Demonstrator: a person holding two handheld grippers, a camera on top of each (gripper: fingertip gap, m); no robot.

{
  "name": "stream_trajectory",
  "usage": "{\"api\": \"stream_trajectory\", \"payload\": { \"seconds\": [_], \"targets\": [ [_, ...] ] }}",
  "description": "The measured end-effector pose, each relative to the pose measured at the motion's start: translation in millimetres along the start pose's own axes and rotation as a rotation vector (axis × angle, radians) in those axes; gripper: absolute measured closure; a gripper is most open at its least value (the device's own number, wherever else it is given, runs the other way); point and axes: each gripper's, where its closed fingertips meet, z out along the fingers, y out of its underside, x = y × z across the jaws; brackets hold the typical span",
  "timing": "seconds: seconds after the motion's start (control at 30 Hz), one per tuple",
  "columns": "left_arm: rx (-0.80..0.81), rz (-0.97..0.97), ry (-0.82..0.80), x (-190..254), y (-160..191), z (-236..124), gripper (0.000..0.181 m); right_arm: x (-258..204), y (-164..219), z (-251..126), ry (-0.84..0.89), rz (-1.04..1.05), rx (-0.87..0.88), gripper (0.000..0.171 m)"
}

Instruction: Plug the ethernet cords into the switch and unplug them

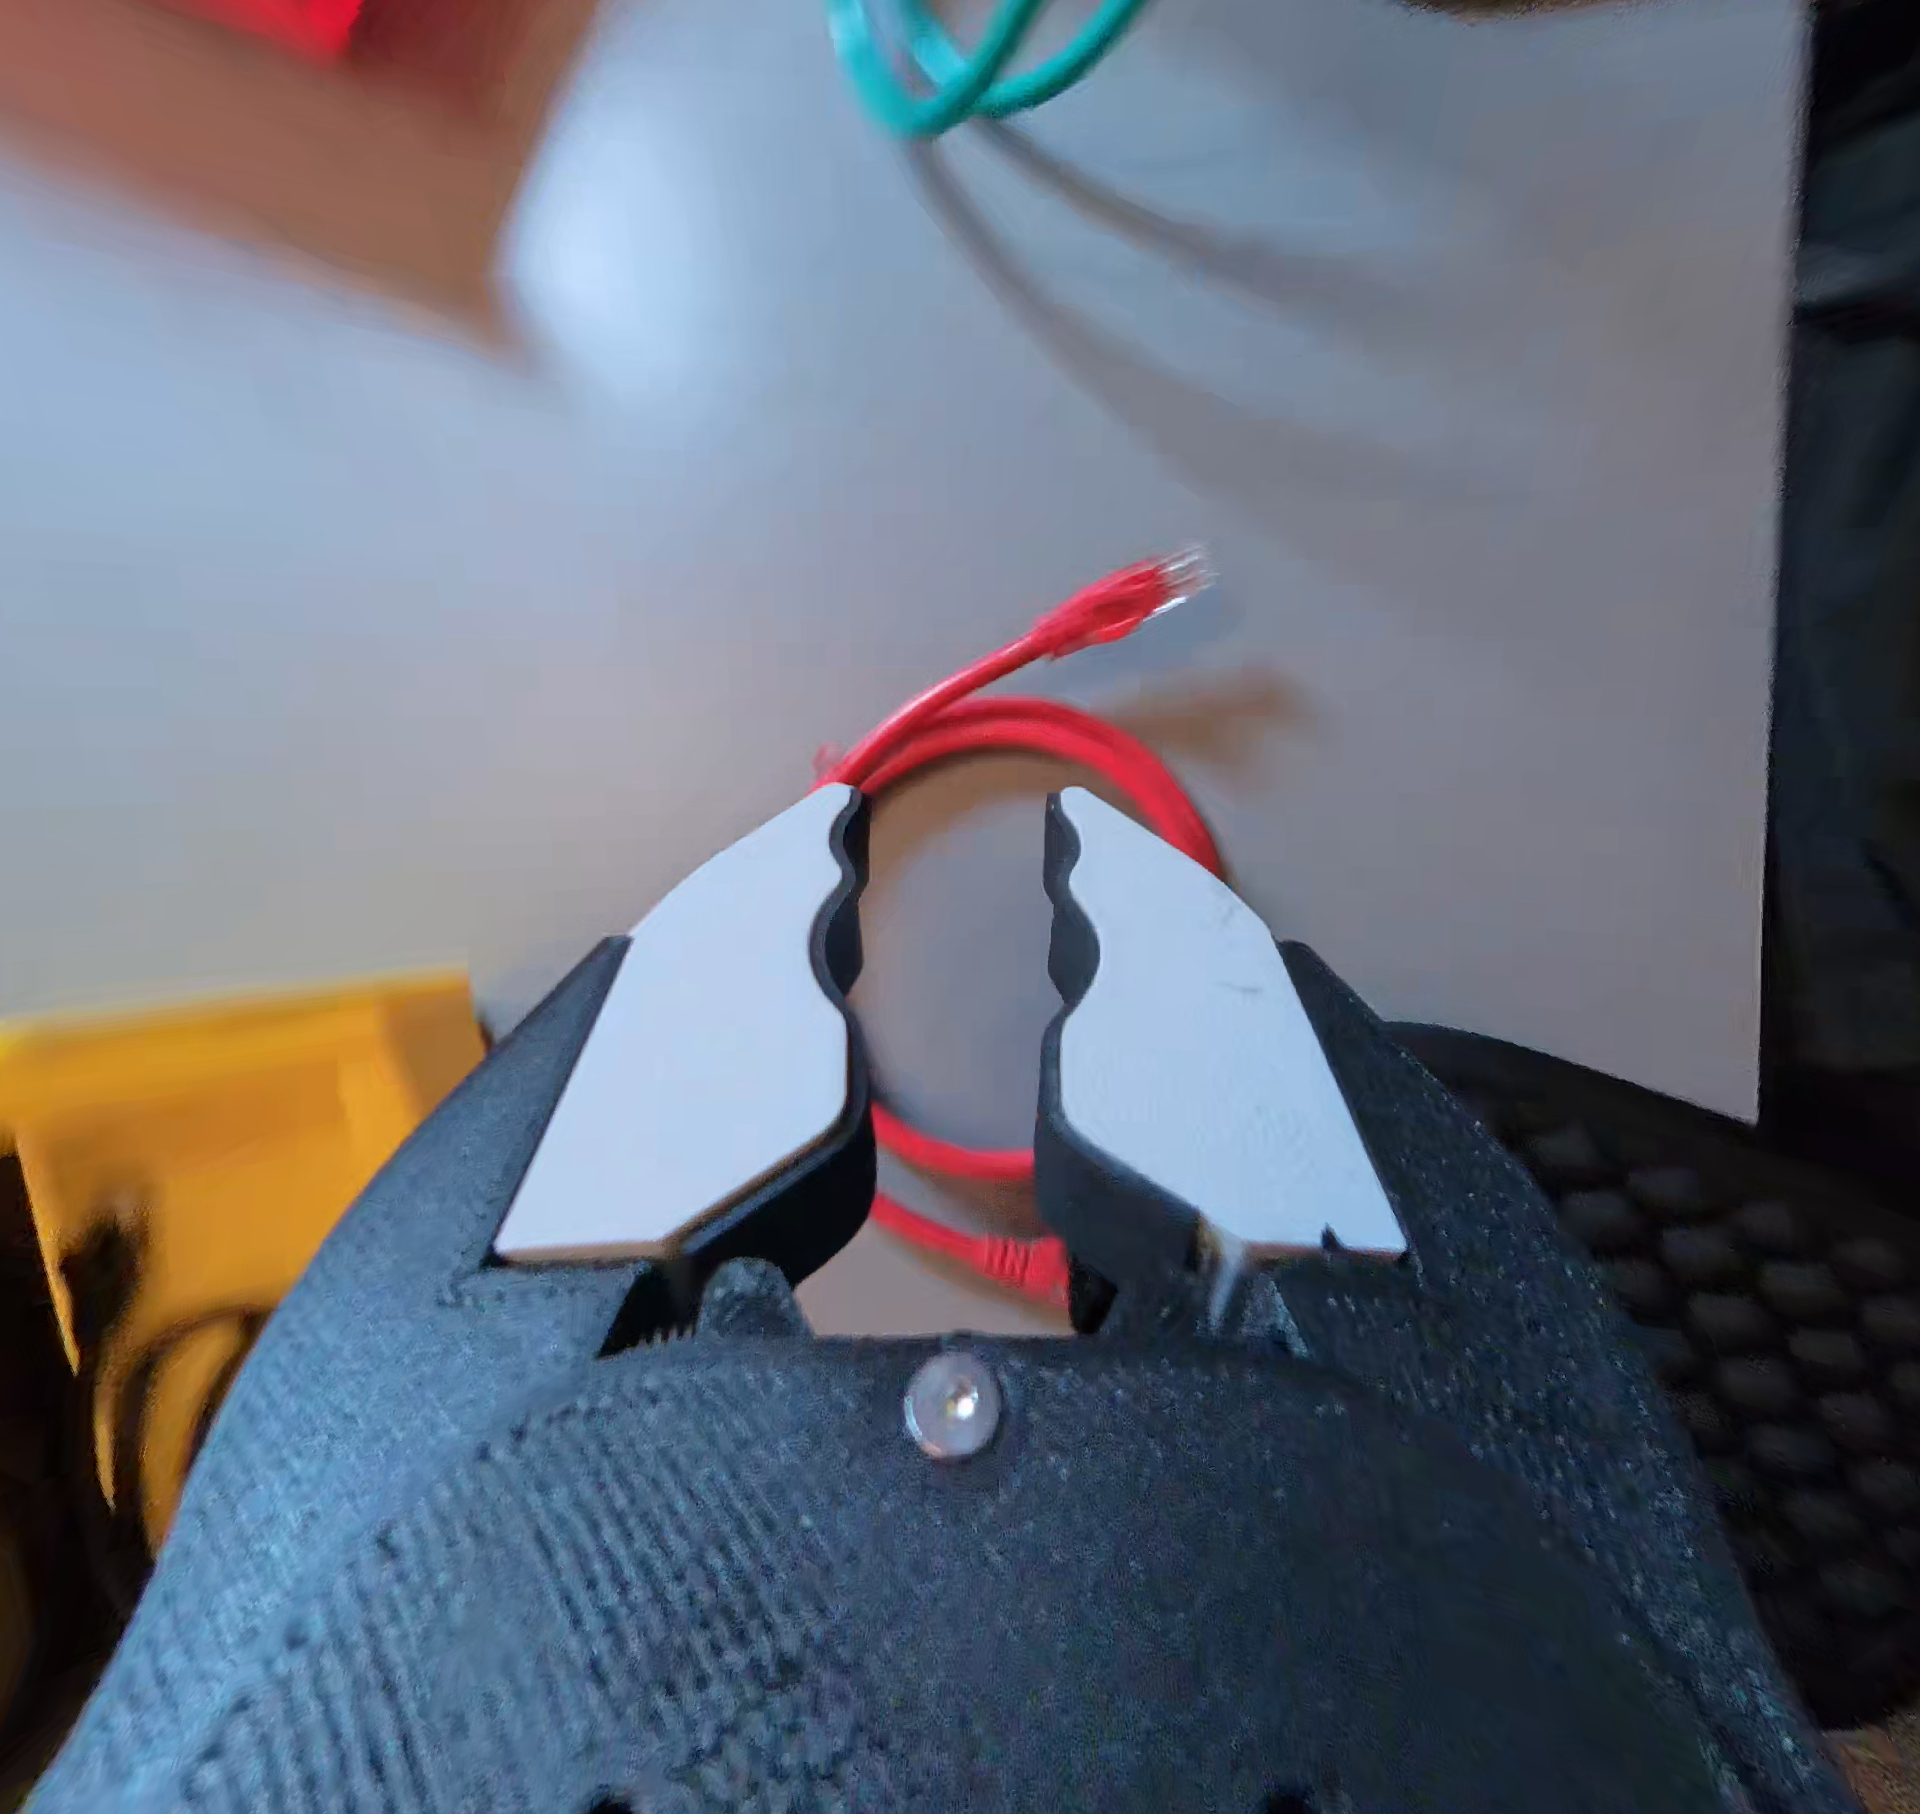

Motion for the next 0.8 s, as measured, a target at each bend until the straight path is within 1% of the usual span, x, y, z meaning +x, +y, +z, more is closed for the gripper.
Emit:
{"api": "stream_trajectory", "payload": {
  "seconds": [0.07, 0.13, 0.23, 0.3, 0.37, 0.4, 0.47, 0.53, 0.57, 0.67, 0.8],
  "targets": [
    [0.008, 0.172, 0.036, 12.2, -9.8, 10.8, 0.146, -0.8, 0.6, 0.6, -0.001, 0.003, 0.0, 0.142],
    [0.015, 0.282, 0.087, 21.8, -15.4, 24.7, 0.145, -1.9, 1.5, 0.9, -0.004, 0.003, -0.002, 0.142],
    [0.016, 0.379, 0.148, 27.6, -18.9, 43.9, 0.145, -3.4, 3.0, -0.8, -0.012, 0.002, -0.004, 0.142],
    [-0.029, 0.413, 0.158, 23.4, -14.1, 56.0, 0.146, -4.4, 5.0, -2.6, -0.014, 0.006, -0.005, 0.142],
    [-0.032, 0.433, 0.176, 21.5, -13.2, 63.7, 0.156, -5.7, 8.5, -4.3, -0.015, 0.009, -0.013, 0.142],
    [-0.021, 0.425, 0.182, 20.6, -15.0, 66.0, 0.162, -6.3, 10.4, -5.3, -0.016, 0.011, -0.016, 0.142],
    [0.012, 0.394, 0.151, 13.1, -21.4, 68.3, 0.164, -7.3, 14.0, -7.1, -0.016, 0.017, -0.02, 0.142],
    [0.083, 0.288, 0.134, 4.5, -35.1, 63.0, 0.166, -8.7, 17.4, -8.3, -0.02, 0.021, -0.022, 0.142],
    [0.133, 0.211, 0.145, 1.6, -44.0, 57.1, 0.166, -9.4, 18.6, -8.6, -0.022, 0.019, -0.019, 0.142],
    [0.201, 0.003, 0.182, -4.5, -64.1, 36.3, 0.167, -12.6, 23.5, -7.5, -0.027, -0.011, -0.019, 0.142],
    [0.242, -0.144, 0.218, -0.6, -87.5, 7.0, 0.169, -27.8, 25.2, -4.9, -0.069, -0.106, 0.018, 0.142]
  ]
}}
